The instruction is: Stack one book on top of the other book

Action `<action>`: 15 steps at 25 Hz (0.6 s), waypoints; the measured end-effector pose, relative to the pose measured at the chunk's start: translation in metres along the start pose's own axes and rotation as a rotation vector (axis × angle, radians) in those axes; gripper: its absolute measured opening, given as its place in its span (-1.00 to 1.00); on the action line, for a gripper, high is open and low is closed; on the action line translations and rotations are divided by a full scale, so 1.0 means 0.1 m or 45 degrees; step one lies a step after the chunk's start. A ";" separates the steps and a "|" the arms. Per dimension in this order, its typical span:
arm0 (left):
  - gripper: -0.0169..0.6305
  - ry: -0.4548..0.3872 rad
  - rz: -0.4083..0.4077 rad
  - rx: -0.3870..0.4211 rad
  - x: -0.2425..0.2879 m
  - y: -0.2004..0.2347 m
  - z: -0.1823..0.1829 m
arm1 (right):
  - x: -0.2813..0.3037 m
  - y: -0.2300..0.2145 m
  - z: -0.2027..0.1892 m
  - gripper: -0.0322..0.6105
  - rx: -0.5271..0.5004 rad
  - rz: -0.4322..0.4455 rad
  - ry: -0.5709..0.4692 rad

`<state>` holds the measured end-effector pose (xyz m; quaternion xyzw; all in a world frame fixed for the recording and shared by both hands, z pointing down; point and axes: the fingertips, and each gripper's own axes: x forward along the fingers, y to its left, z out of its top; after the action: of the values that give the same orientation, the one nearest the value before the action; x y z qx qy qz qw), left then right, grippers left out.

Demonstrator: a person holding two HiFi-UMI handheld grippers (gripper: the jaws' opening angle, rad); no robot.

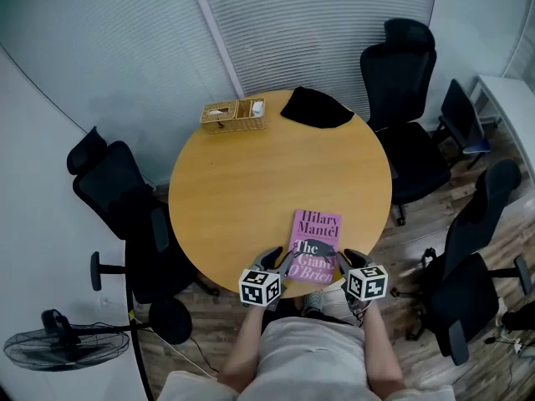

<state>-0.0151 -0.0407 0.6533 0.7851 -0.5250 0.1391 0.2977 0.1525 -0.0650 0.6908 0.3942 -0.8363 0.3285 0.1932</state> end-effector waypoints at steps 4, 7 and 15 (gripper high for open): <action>-0.72 0.007 0.030 0.045 -0.02 0.00 -0.03 | -0.01 0.00 -0.02 -0.73 -0.017 -0.012 -0.003; -0.83 0.007 0.029 0.034 -0.04 0.01 -0.04 | 0.00 0.00 -0.01 -0.81 -0.030 -0.019 0.000; -0.86 0.016 -0.030 0.025 -0.07 -0.02 -0.03 | 0.02 0.10 -0.03 -0.84 -0.045 0.033 0.003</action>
<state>-0.0158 -0.0328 0.6509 0.7932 -0.5126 0.1458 0.2948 0.1433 -0.0595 0.6901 0.3796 -0.8466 0.3168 0.1969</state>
